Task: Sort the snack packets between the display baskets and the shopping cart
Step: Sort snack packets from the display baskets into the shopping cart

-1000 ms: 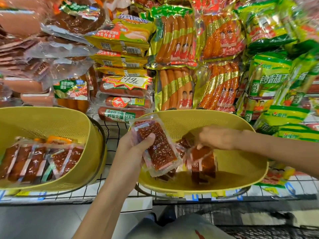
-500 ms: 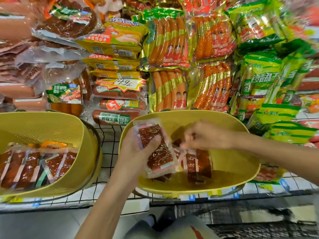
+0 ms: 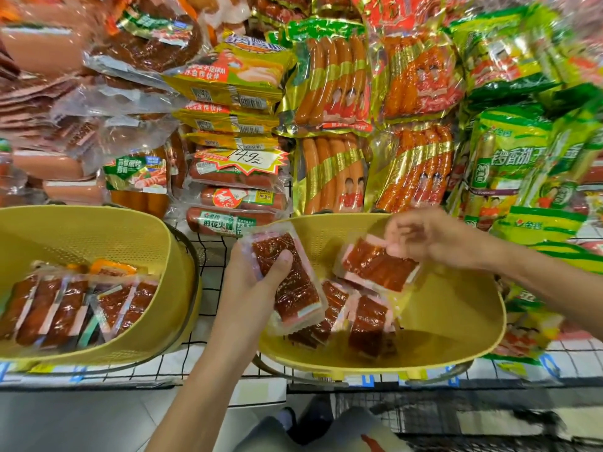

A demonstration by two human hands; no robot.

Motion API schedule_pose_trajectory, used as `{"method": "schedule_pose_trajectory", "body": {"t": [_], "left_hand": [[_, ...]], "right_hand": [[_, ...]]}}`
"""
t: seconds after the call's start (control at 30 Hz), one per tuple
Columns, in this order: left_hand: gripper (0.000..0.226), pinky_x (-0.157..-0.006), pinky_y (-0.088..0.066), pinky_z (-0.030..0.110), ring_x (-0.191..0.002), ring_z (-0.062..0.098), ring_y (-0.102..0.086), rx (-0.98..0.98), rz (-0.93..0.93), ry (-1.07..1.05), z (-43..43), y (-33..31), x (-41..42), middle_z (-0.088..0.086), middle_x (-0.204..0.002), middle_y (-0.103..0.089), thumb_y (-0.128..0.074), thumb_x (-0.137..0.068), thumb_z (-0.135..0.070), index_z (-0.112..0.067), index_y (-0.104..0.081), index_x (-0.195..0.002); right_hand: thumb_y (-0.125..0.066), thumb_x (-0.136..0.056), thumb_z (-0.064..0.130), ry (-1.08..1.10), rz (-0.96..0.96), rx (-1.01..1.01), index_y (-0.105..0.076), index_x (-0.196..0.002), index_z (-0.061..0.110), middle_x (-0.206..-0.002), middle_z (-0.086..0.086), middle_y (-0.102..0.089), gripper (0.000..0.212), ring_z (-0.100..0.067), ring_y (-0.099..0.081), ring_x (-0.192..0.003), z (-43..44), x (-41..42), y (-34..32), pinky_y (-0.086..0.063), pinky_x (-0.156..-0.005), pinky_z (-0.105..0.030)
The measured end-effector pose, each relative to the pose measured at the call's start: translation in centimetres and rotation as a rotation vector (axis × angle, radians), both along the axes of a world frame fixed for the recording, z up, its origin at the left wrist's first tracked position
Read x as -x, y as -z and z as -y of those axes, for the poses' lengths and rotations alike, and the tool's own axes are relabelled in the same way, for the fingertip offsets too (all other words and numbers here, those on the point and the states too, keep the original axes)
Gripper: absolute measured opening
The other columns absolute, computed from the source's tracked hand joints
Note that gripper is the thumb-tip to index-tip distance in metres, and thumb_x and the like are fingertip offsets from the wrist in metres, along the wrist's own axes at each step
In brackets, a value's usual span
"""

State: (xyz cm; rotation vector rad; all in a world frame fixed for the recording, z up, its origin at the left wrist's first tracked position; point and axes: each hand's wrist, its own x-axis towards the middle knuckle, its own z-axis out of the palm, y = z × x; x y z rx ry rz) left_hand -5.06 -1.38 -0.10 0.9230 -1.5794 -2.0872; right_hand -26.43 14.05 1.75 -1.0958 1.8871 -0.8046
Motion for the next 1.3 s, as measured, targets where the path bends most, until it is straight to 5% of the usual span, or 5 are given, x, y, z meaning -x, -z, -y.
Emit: {"method": "schedule_pose_trajectory", "body": {"t": [0.27, 0.57, 0.87, 1.2, 1.3], "left_hand": [[0.051, -0.086, -0.055, 0.045, -0.101, 0.018, -0.069, -0.038, 0.033, 0.135, -1.7, -0.7, 1.5, 0.0, -0.107, -0.072, -0.064, -0.073, -0.043, -0.02, -0.058, -0.118], [0.046, -0.081, -0.057, 0.047, -0.098, 0.02, -0.069, 0.046, 0.052, -0.084, 1.6, -0.9, -1.2, 0.002, -0.107, -0.071, -0.07, -0.076, -0.021, -0.02, -0.057, -0.12], [0.052, -0.087, -0.053, 0.057, -0.101, 0.022, -0.068, 0.04, 0.073, -0.14, 1.6, -0.7, -2.6, 0.001, -0.106, -0.071, -0.073, -0.065, -0.027, -0.024, -0.059, -0.116], [0.047, -0.087, -0.057, 0.038, -0.107, 0.015, -0.066, 0.144, -0.023, -0.164, 1.4, -0.8, -2.1, 0.002, -0.114, -0.068, -0.063, -0.08, -0.034, -0.018, -0.052, -0.122], [0.041, -0.088, -0.055, 0.038, -0.104, 0.021, -0.068, 0.083, -0.086, -0.038, 0.4, -1.1, -1.1, 0.005, -0.111, -0.071, -0.049, -0.091, -0.042, -0.016, -0.056, -0.123]], "right_hand": [[-0.069, -0.073, 0.022, 0.285, 0.524, 0.08, -0.063, -0.071, 0.01, -0.059, -0.005, -0.063, 0.014, -0.014, -0.056, -0.049, 2.2, -6.2, -0.7, -0.044, -0.046, -0.021], [-0.045, -0.097, 0.042, -0.739, -0.819, -0.251, -0.055, -0.126, 0.004, -0.143, -0.013, -0.041, 0.049, -0.023, -0.04, -0.13, 5.5, -3.9, 9.8, -0.037, -0.108, -0.034], [-0.033, -0.101, 0.035, -0.725, -1.159, -0.208, -0.043, -0.137, 0.01, -0.136, -0.011, -0.045, 0.044, -0.025, -0.042, -0.122, 6.4, -4.2, 10.8, -0.032, -0.098, -0.036], [-0.067, -0.073, 0.017, 0.303, 0.686, 0.12, -0.073, -0.089, 0.001, -0.098, -0.014, -0.073, 0.024, -0.021, -0.072, -0.084, 3.8, -4.5, -1.7, -0.058, -0.064, -0.028], [-0.069, -0.076, 0.023, 0.297, 0.602, 0.162, -0.074, -0.086, 0.006, -0.089, -0.006, -0.075, 0.021, -0.023, -0.072, -0.078, 4.9, -7.9, -1.5, -0.055, -0.077, -0.03]]}}
